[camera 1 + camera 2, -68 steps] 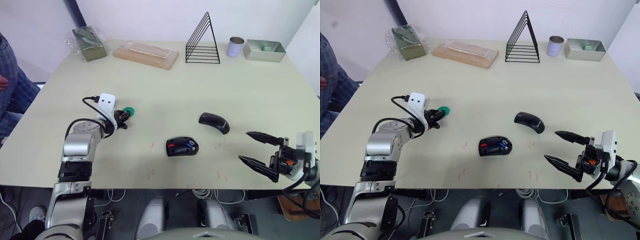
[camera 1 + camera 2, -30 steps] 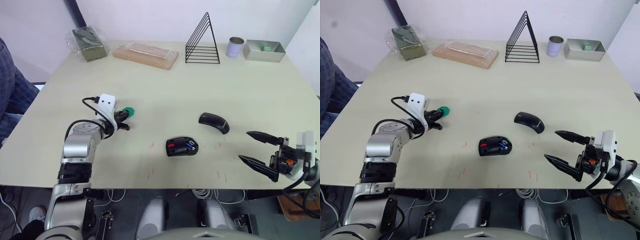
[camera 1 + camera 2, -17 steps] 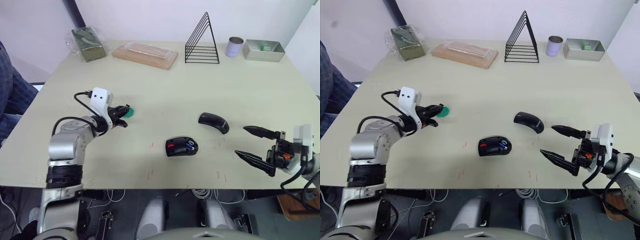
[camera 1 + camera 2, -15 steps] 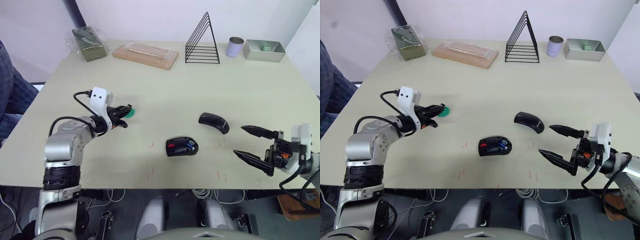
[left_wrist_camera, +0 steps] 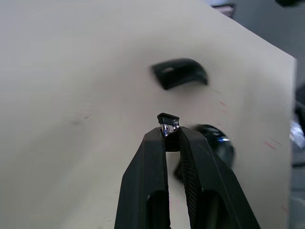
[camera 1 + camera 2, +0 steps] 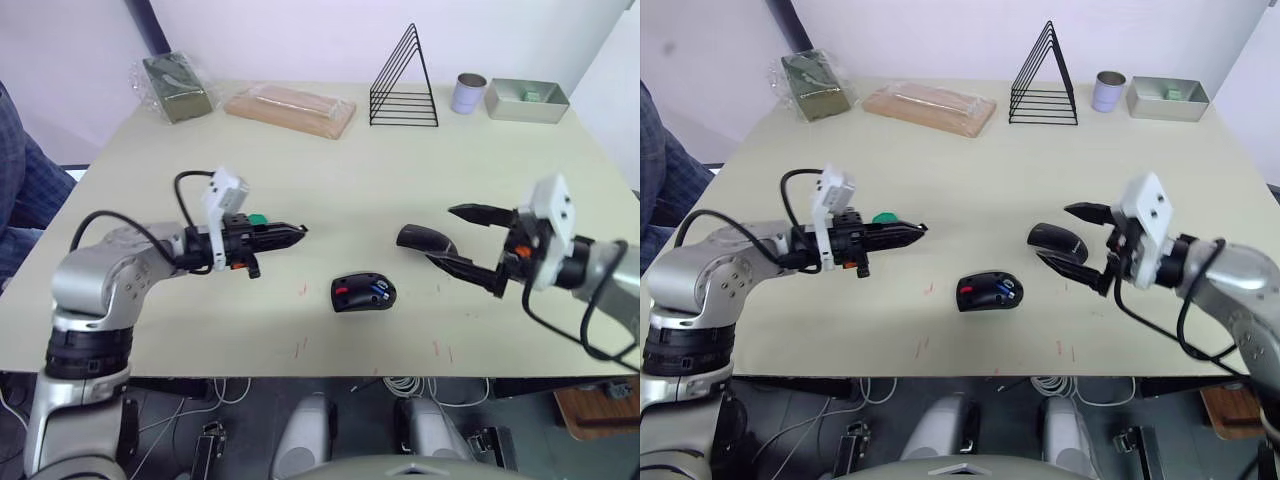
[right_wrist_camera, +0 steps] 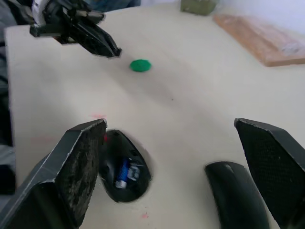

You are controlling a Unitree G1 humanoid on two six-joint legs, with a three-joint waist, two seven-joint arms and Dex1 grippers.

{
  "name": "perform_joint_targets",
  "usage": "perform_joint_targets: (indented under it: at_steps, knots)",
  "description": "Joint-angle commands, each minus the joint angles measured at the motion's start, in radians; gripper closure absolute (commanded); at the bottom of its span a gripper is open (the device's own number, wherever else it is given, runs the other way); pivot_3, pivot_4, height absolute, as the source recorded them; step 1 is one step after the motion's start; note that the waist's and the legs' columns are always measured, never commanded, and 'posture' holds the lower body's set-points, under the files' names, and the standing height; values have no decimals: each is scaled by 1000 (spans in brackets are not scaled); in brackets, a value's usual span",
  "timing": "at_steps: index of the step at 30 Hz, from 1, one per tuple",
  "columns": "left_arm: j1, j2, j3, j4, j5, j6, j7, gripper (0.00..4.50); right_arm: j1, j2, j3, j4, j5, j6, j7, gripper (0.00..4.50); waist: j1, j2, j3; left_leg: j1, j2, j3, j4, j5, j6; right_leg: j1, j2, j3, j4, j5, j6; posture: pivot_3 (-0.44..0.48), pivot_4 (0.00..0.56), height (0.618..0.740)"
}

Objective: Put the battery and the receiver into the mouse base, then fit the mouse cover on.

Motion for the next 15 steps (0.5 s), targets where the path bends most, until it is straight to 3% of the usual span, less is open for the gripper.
perform_joint_targets:
  at_steps: [1,6,12,15]
  knots:
    - [-80,-3,-56,-55,-47,16,-65,4442,-158,19,19,91,180,217,-109,0,1,0,0,0,0,0,0,0,0,0,0,0,0,1,-1,0,150,740]
    - [-169,-33,-136,-73,-54,3,-114,4442,-350,94,44,287,393,442,-315,0,3,0,0,-3,0,-1,-1,0,0,-2,0,-2,-1,1,-1,0,150,740]
    - [-227,-49,-171,-79,-32,-46,-148,4442,-426,78,104,406,649,498,-475,0,2,0,0,-5,0,-1,-3,0,1,-3,0,-2,-5,3,3,0,150,740]
    - [-231,-42,-175,-79,-15,-72,-158,4487,-417,38,161,413,780,462,-543,756,1,0,0,-5,0,-1,-4,0,1,-3,0,-2,-5,3,3,0,150,740]
